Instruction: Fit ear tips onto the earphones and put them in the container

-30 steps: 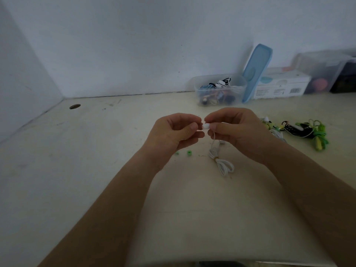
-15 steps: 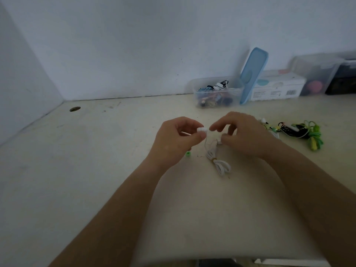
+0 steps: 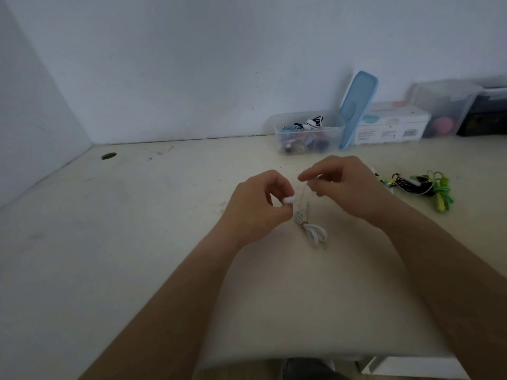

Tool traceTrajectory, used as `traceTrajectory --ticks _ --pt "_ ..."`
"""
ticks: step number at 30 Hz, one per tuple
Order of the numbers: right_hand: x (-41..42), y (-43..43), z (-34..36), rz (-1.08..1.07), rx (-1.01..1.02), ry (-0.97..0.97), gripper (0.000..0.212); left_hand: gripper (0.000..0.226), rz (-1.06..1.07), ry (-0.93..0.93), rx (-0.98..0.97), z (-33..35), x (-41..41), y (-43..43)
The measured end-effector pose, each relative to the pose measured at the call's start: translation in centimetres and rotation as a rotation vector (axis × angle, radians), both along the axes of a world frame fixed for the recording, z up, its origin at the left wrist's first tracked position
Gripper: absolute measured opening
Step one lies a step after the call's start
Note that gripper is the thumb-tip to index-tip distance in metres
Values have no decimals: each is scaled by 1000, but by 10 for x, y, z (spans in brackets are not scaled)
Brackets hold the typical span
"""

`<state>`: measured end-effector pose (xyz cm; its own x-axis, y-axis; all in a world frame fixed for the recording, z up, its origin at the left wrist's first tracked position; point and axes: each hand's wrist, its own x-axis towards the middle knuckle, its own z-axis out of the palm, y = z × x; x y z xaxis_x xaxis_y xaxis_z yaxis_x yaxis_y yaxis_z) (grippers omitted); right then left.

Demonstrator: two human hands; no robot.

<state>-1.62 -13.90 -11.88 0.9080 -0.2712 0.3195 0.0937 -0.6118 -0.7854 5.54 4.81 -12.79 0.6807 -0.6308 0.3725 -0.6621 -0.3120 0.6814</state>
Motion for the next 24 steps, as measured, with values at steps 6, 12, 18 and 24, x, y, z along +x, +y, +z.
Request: traceTrajectory --ticks 6,12,18,24 --pt "-11 18 26 142 254 -74 21 14 -14 39 134 14 -9 9" --pt "-19 38 37 170 223 -17 18 20 -4 80 307 14 -26 24" --pt "-18 56 26 222 201 2 9 24 -7 95 314 3 -34 52" --pt "-9 66 11 240 299 -18 8 16 193 139 128 12 -2 109"
